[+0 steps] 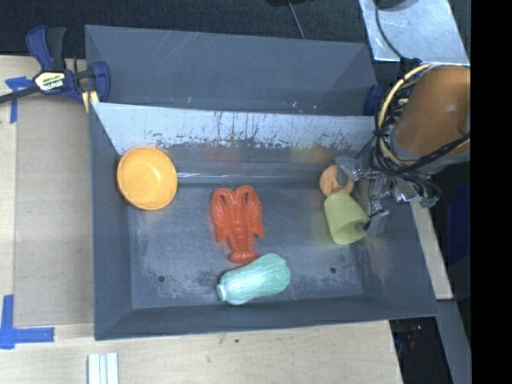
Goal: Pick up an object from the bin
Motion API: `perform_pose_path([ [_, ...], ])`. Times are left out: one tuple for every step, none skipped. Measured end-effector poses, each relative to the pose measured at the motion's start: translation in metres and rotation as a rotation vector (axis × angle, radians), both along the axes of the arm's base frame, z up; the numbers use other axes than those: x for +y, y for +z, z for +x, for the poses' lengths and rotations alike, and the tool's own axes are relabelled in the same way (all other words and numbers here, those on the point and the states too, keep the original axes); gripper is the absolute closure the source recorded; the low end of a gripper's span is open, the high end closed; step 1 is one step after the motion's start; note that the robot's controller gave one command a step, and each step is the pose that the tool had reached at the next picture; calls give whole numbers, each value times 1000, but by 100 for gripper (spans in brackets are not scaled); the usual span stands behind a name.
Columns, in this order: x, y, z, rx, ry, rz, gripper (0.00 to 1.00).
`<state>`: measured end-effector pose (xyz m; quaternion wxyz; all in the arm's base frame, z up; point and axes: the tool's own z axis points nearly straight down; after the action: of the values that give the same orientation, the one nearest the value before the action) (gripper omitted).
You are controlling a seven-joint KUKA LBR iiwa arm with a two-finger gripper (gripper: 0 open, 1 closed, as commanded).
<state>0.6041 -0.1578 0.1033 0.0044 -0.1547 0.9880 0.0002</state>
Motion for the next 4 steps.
perform_pose_path([
  [7, -7, 9, -12, 262, -3, 0],
  [5, -20, 15, -3, 239, 5, 100],
  [5, -20, 15, -3, 239, 4, 100],
  [6, -9, 10, 14, 240, 8, 100],
])
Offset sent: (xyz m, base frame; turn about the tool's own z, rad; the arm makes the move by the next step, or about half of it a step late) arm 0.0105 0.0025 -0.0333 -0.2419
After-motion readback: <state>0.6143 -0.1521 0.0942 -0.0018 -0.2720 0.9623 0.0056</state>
